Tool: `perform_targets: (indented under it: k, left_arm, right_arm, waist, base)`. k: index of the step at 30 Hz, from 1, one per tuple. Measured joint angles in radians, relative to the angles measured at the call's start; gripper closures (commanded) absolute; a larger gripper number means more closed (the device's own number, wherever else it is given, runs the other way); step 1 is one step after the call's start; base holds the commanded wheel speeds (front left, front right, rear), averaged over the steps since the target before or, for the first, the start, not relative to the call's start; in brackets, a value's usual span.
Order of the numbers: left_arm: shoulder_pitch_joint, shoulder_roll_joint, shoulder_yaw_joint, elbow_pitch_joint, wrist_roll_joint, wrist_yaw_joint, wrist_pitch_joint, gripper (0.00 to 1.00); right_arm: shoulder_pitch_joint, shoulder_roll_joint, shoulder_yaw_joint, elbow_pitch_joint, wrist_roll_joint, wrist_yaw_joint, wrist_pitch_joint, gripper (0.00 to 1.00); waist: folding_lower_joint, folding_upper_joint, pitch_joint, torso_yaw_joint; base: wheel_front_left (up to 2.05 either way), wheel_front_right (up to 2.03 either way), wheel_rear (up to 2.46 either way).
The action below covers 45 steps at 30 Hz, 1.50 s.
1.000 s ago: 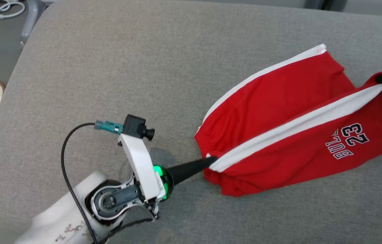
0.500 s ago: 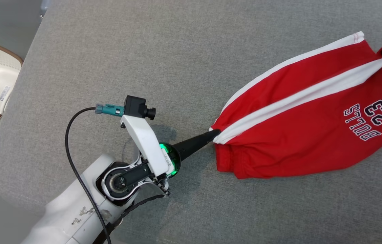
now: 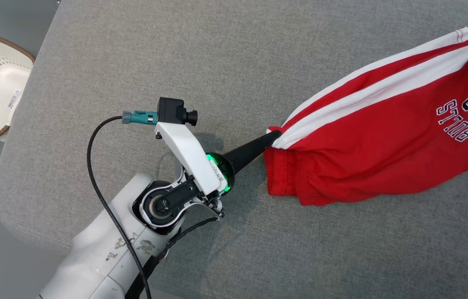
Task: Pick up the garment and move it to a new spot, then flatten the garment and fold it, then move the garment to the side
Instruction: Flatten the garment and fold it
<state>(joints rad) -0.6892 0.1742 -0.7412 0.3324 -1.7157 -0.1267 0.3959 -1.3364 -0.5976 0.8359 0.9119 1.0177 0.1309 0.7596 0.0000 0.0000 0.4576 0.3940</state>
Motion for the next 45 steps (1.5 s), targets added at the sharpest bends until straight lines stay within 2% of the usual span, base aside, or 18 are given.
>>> perform_targets:
  k: [11,12,14,15,16,18,21,26,32,35,38,43,45]
  left_arm:
    - [-0.016,-0.047,0.039,0.033,0.041,0.0,-0.009,1.0]
    - [-0.016,-0.052,0.04,0.03,0.044,0.0,-0.008,1.0]
    - [-0.016,-0.058,0.046,0.027,0.049,0.0,-0.008,1.0]
    - [-0.016,-0.061,0.052,0.025,0.054,0.0,-0.008,1.0]
    - [-0.015,-0.062,0.057,0.023,0.058,0.0,-0.01,0.77]
    - [-0.014,-0.068,0.069,0.028,0.069,0.0,-0.03,0.0]
    - [-0.014,-0.073,0.082,0.047,0.083,0.0,-0.049,0.0]
    - [-0.014,-0.083,0.095,0.079,0.105,0.0,-0.08,0.0]
    - [-0.003,-0.061,0.11,0.109,0.162,0.0,-0.154,0.0]
    - [0.015,-0.035,0.118,0.104,0.216,0.0,-0.24,0.0]
    - [0.038,-0.011,0.147,0.088,0.267,0.0,-0.37,0.0]
    - [0.087,0.048,0.166,0.1,0.418,0.0,-0.601,0.0]
    - [0.104,0.07,0.173,0.112,0.501,0.011,-0.641,0.0]
  right_arm:
    - [-0.017,-0.008,0.017,-0.005,-0.044,0.0,-0.052,1.0]
    - [-0.018,-0.009,0.013,-0.001,-0.046,0.0,-0.066,0.95]
    - [-0.026,-0.007,0.007,0.005,-0.048,0.0,-0.085,0.44]
    - [-0.029,0.0,0.0,0.023,-0.05,0.0,-0.093,0.0]
    - [-0.029,0.007,-0.003,0.035,-0.05,0.0,-0.094,0.0]
    - [-0.032,0.014,-0.013,0.046,-0.051,0.0,-0.12,0.0]
    - [-0.039,0.024,-0.014,0.057,-0.062,0.0,-0.142,0.0]
    - [-0.038,0.026,-0.017,0.066,-0.088,0.0,-0.243,0.0]
    - [0.018,0.023,0.014,-0.007,-0.109,0.0,-0.418,0.0]
    - [0.068,0.02,0.038,-0.062,-0.116,0.0,-0.526,0.0]
    - [0.127,0.019,0.061,-0.121,-0.13,0.0,-0.647,0.0]
    - [0.218,0.017,0.071,-0.167,-0.174,0.0,-0.86,0.0]
    - [0.254,0.016,0.071,-0.177,-0.209,0.0,-0.929,0.0]
  waist:
    - [0.0,0.0,0.028,0.017]
    - [0.0,0.0,0.03,0.019]
    - [0.0,0.0,0.034,0.022]
    - [0.0,0.0,0.037,0.025]
    - [0.0,0.0,0.037,0.025]
    - [0.0,0.0,0.038,0.026]
    - [0.0,0.0,0.035,0.026]
    - [0.0,0.0,0.017,0.023]
    - [0.0,0.0,-0.024,0.005]
    - [0.0,0.0,-0.055,-0.011]
    - [0.0,0.0,-0.092,-0.033]
    - [0.0,0.0,-0.158,-0.082]
    - [0.0,0.0,-0.183,-0.105]
  base:
    - [0.0,0.0,0.0]
    - [0.0,0.0,0.0]
    - [0.0,0.0,0.0]
    - [0.0,0.0,0.0]
    - [0.0,0.0,0.0]
    - [0.0,0.0,0.0]
    - [0.0,0.0,0.0]
    - [0.0,0.0,0.0]
    - [0.0,0.0,0.0]
    - [0.0,0.0,0.0]
    - [0.0,0.0,0.0]
    - [0.0,0.0,0.0]
    - [0.0,0.0,0.0]
